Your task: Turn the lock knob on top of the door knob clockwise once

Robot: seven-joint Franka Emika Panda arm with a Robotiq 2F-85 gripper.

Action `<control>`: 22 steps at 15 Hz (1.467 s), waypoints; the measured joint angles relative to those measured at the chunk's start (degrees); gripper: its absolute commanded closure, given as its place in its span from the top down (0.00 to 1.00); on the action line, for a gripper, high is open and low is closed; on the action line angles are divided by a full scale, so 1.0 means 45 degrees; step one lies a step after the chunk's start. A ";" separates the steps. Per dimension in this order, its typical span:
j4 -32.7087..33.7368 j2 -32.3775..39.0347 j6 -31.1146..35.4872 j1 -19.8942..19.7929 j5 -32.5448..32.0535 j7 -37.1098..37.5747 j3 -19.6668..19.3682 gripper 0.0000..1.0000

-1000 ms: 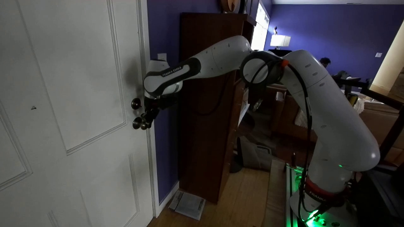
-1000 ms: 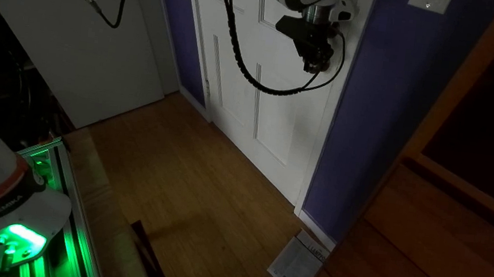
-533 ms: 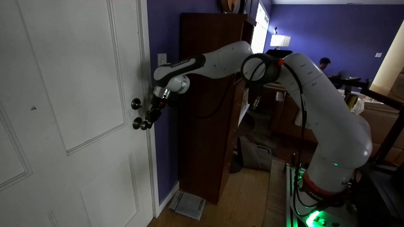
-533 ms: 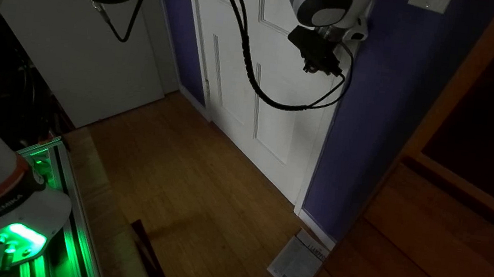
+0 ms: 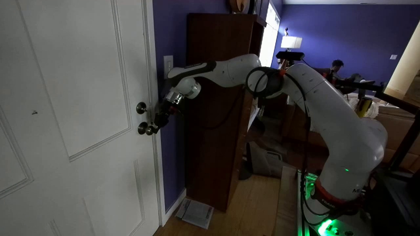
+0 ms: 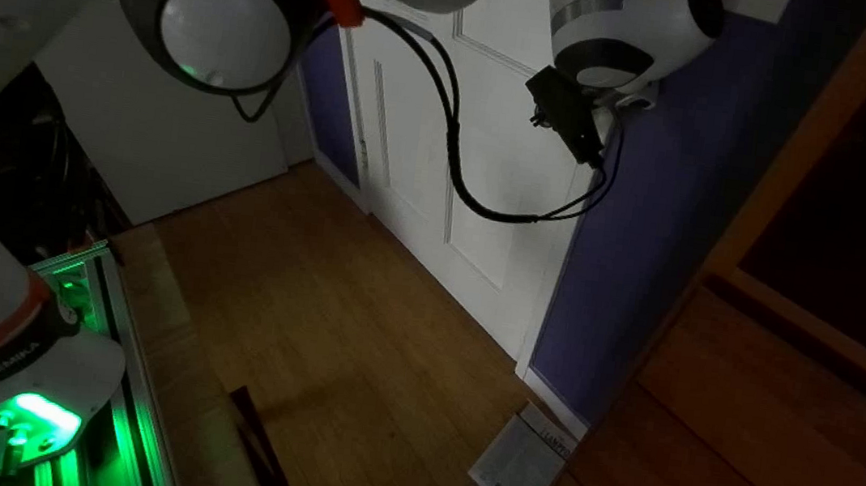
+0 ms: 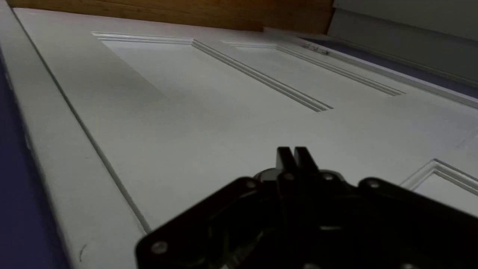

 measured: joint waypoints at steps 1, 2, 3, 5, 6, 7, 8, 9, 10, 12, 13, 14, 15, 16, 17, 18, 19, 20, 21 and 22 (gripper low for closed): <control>0.0323 0.0242 -0.0313 -0.0059 0.0207 0.0001 0.0014 0.01; 0.0636 0.0475 -0.0614 -0.0106 0.0410 0.0009 0.0022 0.01; 0.0932 0.0703 -0.0897 -0.0153 0.0626 0.0021 0.0025 0.01; 0.1469 0.1143 -0.1405 -0.0249 0.1075 0.0026 0.0032 0.01; 0.1700 0.1342 -0.1620 -0.0299 0.1309 0.0026 0.0038 0.01; 0.1899 0.1543 -0.1795 -0.0373 0.1487 0.0026 0.0102 0.01; 0.2080 0.1743 -0.1959 -0.0467 0.1663 0.0026 0.0201 0.01; 0.2233 0.1925 -0.2100 -0.0553 0.1832 0.0034 0.0289 0.01; 0.2397 0.2098 -0.2245 -0.0630 0.1991 0.0062 0.0369 0.01; 0.2655 0.2397 -0.2496 -0.0761 0.2279 0.0225 0.0513 0.01; 0.2775 0.2534 -0.2612 -0.0814 0.2400 0.0320 0.0578 0.01; 0.2875 0.2653 -0.2705 -0.0859 0.2520 0.0419 0.0632 0.01; 0.2981 0.2771 -0.2797 -0.0898 0.2638 0.0535 0.0679 0.01; 0.3069 0.2885 -0.2885 -0.0942 0.2750 0.0640 0.0730 0.01; 0.3115 0.2987 -0.3068 -0.0983 0.2824 0.0784 0.0788 0.01; 0.3116 0.3094 -0.3349 -0.1003 0.2875 0.0906 0.0840 0.10; 0.3089 0.3223 -0.3890 -0.0997 0.2877 0.1053 0.0923 0.31; 0.3074 0.3371 -0.4373 -0.0958 0.2877 0.1244 0.1017 0.38; 0.3072 0.3532 -0.4846 -0.0909 0.2878 0.1502 0.1106 0.45; 0.3074 0.3665 -0.5272 -0.0860 0.2878 0.1863 0.1156 0.51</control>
